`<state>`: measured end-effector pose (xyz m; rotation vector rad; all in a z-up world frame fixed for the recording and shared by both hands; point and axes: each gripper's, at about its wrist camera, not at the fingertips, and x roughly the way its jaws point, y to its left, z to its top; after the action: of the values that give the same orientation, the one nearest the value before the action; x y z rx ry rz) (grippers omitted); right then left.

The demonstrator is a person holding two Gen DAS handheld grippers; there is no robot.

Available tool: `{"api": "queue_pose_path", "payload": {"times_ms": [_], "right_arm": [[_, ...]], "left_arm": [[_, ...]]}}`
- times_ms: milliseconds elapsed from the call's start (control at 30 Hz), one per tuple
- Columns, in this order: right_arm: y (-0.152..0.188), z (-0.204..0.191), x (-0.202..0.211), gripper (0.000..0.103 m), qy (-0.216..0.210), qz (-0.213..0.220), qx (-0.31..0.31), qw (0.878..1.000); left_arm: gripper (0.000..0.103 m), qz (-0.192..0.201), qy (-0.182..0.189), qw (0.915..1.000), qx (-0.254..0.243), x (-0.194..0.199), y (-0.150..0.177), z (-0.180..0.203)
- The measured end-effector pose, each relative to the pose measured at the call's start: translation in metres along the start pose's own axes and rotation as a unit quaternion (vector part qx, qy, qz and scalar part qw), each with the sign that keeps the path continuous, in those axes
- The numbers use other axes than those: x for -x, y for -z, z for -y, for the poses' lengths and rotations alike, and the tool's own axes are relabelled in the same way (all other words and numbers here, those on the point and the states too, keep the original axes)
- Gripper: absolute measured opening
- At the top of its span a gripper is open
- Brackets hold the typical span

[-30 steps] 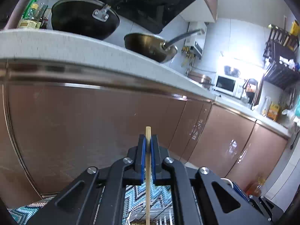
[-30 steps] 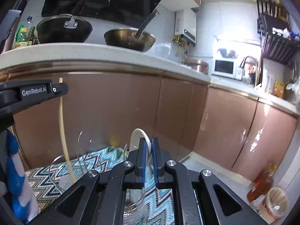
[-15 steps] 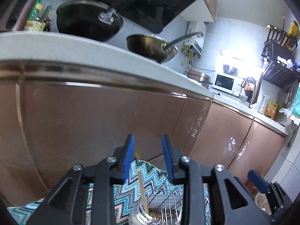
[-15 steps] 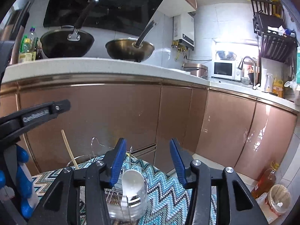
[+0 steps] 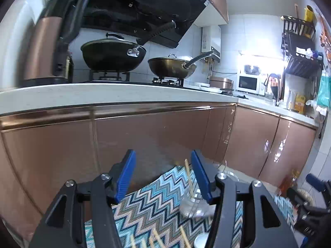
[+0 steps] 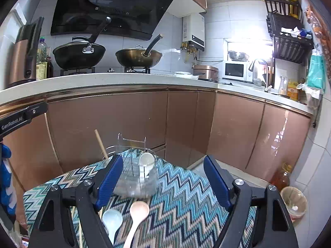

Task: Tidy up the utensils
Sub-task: 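Withdraw both open tools from the holder back over the loose utensils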

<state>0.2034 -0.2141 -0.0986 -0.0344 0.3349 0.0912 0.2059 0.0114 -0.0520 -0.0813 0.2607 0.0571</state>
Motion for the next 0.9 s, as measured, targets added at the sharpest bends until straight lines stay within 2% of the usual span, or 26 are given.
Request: {"api": "queue_pose_path", "payload": {"times_ms": [100, 167, 267, 367, 667, 900], "right_arm": [[-0.001, -0.003, 0.029, 0.081, 0.007, 0.008, -0.002, 1.000], [-0.002, -0.004, 0.045, 0.090, 0.016, 0.015, -0.005, 1.000], [-0.004, -0.009, 0.074, 0.092, 0.020, 0.029, 0.002, 0.999], [-0.006, -0.012, 0.096, 0.103, 0.018, 0.042, 0.004, 0.999], [-0.010, -0.018, 0.158, 0.103, 0.013, 0.095, 0.004, 0.995], [-0.012, -0.011, 0.181, 0.103, 0.008, 0.122, -0.008, 0.992]], "left_arm": [[0.056, 0.001, -0.003, 1.0000, -0.005, 0.029, 0.002, -0.007], [0.056, 0.004, -0.005, 1.0000, -0.002, 0.047, 0.003, -0.014], [0.056, 0.008, -0.005, 0.9999, 0.004, 0.070, 0.003, -0.024], [0.057, 0.017, -0.007, 0.9998, 0.012, 0.093, 0.002, -0.033], [0.057, 0.028, -0.008, 0.9996, 0.004, 0.139, 0.000, -0.046], [0.057, 0.032, -0.012, 0.9994, 0.011, 0.158, -0.002, -0.057]]}}
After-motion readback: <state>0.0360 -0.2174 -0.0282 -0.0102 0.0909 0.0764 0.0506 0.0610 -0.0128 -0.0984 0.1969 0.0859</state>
